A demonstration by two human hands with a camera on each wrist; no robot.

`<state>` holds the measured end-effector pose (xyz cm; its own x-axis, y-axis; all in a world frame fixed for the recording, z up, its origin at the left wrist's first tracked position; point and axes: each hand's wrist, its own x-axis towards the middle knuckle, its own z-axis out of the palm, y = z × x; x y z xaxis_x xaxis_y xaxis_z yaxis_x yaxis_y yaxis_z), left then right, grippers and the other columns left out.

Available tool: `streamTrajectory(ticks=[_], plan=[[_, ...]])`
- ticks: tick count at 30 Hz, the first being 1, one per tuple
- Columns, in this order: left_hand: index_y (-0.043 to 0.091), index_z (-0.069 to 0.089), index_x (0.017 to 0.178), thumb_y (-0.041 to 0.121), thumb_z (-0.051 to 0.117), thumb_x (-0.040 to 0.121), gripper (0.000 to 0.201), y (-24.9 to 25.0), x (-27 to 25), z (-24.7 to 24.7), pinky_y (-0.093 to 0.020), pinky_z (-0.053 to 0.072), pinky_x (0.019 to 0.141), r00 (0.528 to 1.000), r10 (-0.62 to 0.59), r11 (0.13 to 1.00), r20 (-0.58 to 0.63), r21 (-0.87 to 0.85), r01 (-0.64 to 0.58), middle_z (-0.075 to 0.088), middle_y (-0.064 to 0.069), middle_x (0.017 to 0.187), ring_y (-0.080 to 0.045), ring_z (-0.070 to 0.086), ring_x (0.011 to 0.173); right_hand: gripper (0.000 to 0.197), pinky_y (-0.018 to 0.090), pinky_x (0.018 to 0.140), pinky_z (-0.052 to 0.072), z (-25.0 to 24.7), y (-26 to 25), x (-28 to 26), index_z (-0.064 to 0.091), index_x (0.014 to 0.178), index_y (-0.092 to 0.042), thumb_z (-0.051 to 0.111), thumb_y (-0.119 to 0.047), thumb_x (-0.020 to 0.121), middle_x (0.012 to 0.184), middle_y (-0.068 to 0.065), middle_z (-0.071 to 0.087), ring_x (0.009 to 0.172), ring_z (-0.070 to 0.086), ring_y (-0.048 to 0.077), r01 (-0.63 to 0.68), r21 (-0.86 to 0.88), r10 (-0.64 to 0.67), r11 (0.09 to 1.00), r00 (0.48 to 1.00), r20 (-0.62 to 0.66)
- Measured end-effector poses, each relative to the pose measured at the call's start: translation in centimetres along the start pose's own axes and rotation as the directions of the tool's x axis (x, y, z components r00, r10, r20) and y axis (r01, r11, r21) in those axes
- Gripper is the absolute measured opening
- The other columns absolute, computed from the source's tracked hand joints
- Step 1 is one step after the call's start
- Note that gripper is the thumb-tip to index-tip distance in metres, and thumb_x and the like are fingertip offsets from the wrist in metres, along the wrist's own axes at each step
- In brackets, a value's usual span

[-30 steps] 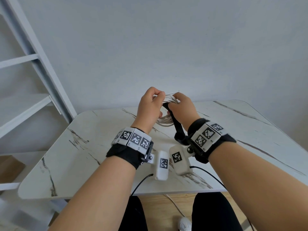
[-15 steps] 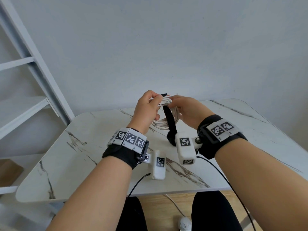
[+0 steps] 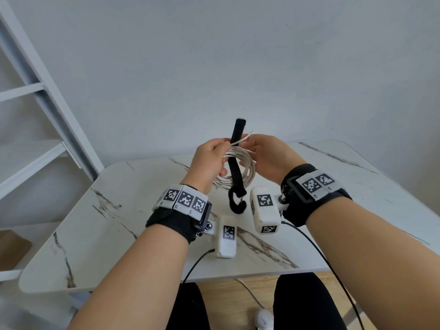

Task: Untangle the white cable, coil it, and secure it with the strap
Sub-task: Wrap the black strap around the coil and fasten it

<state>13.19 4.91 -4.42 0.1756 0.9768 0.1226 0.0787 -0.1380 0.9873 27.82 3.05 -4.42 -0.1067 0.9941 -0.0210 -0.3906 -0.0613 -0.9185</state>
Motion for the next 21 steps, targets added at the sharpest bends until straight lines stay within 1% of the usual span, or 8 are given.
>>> streamTrajectory(ticks=[5,8,11,14,16,18,19,21], plan=[[0.018,0.065,0.109,0.015,0.05,0.096,0.019,-0.3,0.0,0.0,-0.024,0.036,0.044,0.999,0.013,1.0,-0.033,-0.014,-0.013,0.049,-0.001,0.075,-0.013,0.041,0.06,0.017,0.032,0.075,0.048,0.0,0.4,0.5,0.06,0.094,-0.004,0.044,-0.001,0.089,0.095,0.013,0.059,0.086,0.056,0.024,0.041,-0.19,-0.066,0.981,0.989,-0.13],[0.018,0.063,0.1,0.016,0.051,0.097,0.013,-0.2,0.1,-0.1,-0.025,0.035,0.045,0.999,0.012,1.0,-0.034,-0.012,-0.012,0.046,-0.001,0.068,-0.012,0.042,0.057,0.015,0.035,0.081,0.045,-0.2,0.4,0.4,0.062,0.095,-0.007,0.049,-0.003,0.09,0.097,0.012,0.059,0.088,0.056,0.024,0.041,-0.118,-0.054,0.992,0.993,-0.103],[0.017,0.062,0.096,0.016,0.051,0.097,0.011,-0.1,0.1,-0.2,-0.026,0.034,0.046,0.999,0.01,1.0,-0.032,-0.016,-0.01,0.044,-0.002,0.065,-0.01,0.043,0.055,0.019,0.035,0.081,0.046,-0.1,0.2,0.4,0.06,0.099,-0.007,0.047,0.003,0.088,0.099,0.014,0.061,0.09,0.058,0.025,0.034,-0.088,-0.045,0.996,0.99,-0.131],[0.016,0.062,0.099,0.017,0.051,0.097,0.011,-0.2,0.2,-0.2,-0.025,0.035,0.045,0.999,0.006,0.999,-0.043,-0.032,-0.007,0.046,-0.002,0.067,-0.009,0.045,0.057,0.02,0.031,0.075,0.048,0.2,0.2,0.2,0.057,0.093,-0.008,0.044,0.007,0.088,0.091,0.012,0.06,0.083,0.058,0.024,0.056,-0.074,-0.067,0.996,0.986,-0.156],[0.015,0.061,0.102,0.017,0.052,0.097,0.011,-0.3,0.4,-0.4,-0.024,0.036,0.045,0.997,0.005,0.999,-0.071,-0.039,-0.007,0.048,-0.001,0.072,-0.009,0.047,0.061,0.01,0.028,0.07,0.049,0.5,0.2,-0.1,0.053,0.088,-0.01,0.051,-0.001,0.093,0.083,0.008,0.058,0.074,0.057,0.02,0.075,-0.176,-0.112,0.982,0.971,-0.211],[0.018,0.061,0.101,0.018,0.052,0.096,0.01,-0.5,0.8,-0.7,-0.025,0.038,0.045,0.994,0.007,1.0,-0.105,-0.028,-0.011,0.051,-0.002,0.079,-0.01,0.05,0.065,0.017,0.024,0.062,0.044,0.6,0.4,-0.4,0.052,0.079,-0.012,0.066,-0.011,0.087,0.072,0.001,0.054,0.064,0.051,0.014,0.072,-0.47,-0.219,0.88,0.939,-0.267],[0.019,0.061,0.099,0.018,0.053,0.095,0.01,-0.6,0.9,-0.8,-0.025,0.038,0.045,0.992,0.01,1.0,-0.122,-0.024,-0.013,0.052,-0.002,0.081,-0.011,0.05,0.066,0.022,0.022,0.057,0.038,0.7,0.6,-0.5,0.053,0.076,-0.013,0.073,-0.019,0.083,0.066,-0.002,0.05,0.059,0.046,0.011,0.058,-0.618,-0.268,0.784,0.93,-0.252],[0.019,0.061,0.1,0.019,0.053,0.094,0.01,-0.7,1.1,-1.0,-0.026,0.039,0.046,0.989,0.019,1.0,-0.15,-0.005,-0.02,0.053,-0.002,0.083,-0.012,0.051,0.065,0.033,0.023,0.054,0.032,1.0,1.1,-0.8,0.057,0.074,-0.012,0.08,-0.036,0.075,0.061,-0.005,0.047,0.055,0.041,0.01,0.025,-0.795,-0.264,0.606,0.949,-0.172]])
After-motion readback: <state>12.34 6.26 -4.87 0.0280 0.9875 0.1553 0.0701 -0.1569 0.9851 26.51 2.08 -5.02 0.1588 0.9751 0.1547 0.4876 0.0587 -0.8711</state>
